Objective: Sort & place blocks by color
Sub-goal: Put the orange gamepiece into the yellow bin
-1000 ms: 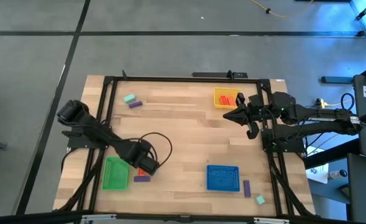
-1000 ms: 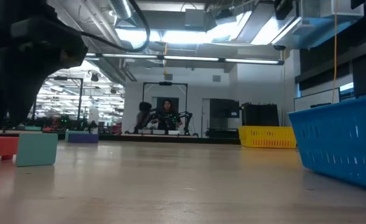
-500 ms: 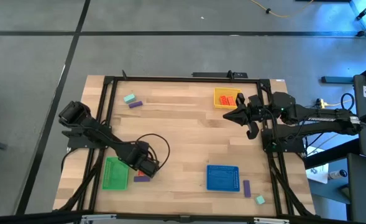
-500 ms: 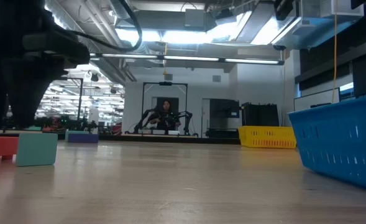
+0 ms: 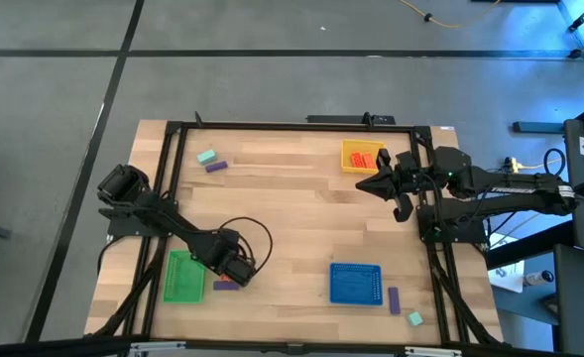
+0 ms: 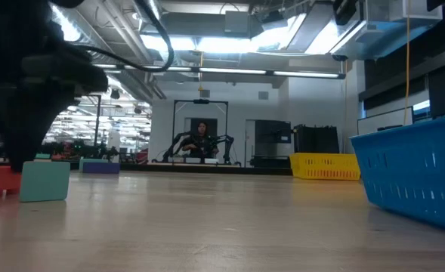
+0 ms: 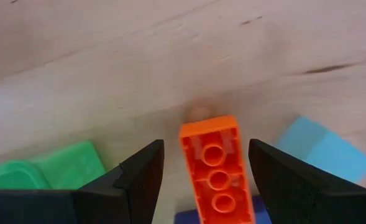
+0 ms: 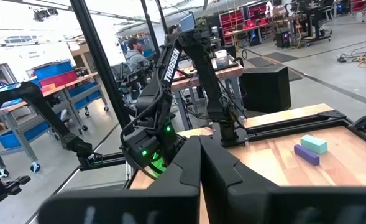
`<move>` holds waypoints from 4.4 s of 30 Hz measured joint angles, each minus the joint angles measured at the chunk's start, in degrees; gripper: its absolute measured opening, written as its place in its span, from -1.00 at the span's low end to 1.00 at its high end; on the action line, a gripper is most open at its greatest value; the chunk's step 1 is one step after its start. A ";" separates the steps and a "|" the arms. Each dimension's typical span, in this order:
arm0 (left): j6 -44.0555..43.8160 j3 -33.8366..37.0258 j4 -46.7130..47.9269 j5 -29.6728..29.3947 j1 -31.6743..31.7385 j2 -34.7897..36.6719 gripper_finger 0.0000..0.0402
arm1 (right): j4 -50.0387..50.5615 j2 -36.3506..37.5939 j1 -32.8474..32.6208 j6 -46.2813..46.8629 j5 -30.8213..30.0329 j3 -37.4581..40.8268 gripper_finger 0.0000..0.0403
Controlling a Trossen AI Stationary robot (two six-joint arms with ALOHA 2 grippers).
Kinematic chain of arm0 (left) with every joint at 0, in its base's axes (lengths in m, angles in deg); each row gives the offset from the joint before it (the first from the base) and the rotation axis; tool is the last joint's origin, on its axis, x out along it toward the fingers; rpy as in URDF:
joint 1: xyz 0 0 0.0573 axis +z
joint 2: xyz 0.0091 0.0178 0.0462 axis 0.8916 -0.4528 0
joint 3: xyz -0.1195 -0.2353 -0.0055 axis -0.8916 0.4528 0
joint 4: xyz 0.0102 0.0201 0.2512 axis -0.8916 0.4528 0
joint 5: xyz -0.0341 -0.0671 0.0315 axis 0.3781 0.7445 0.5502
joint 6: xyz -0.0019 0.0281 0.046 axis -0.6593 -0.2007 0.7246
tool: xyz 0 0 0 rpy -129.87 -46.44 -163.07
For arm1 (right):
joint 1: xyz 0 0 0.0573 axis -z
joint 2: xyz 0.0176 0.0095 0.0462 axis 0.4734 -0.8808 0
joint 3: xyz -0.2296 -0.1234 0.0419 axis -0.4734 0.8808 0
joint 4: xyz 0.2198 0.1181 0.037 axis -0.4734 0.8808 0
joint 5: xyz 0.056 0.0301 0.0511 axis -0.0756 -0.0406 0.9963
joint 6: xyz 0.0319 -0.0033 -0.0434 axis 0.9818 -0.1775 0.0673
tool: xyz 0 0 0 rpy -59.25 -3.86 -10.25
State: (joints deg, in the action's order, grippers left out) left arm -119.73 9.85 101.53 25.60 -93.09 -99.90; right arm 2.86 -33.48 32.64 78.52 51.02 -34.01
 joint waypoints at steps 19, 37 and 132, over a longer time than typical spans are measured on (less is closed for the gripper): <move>-0.90 0.00 -0.53 -1.26 0.03 -0.59 0.13 | 0.02 0.00 0.00 -0.20 0.00 0.00 -1.00; 0.72 0.00 -2.42 -0.64 0.03 -2.92 0.13 | -0.01 0.00 -0.01 -0.39 -0.07 0.00 -1.00; 84.70 0.02 -68.23 6.76 37.18 24.84 -0.37 | -12.96 -30.22 -0.94 8.66 -6.08 -13.38 0.54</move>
State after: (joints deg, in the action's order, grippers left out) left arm -35.03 9.87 33.30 32.36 -55.91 -75.06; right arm -10.10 -63.70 31.70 87.18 44.95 -47.38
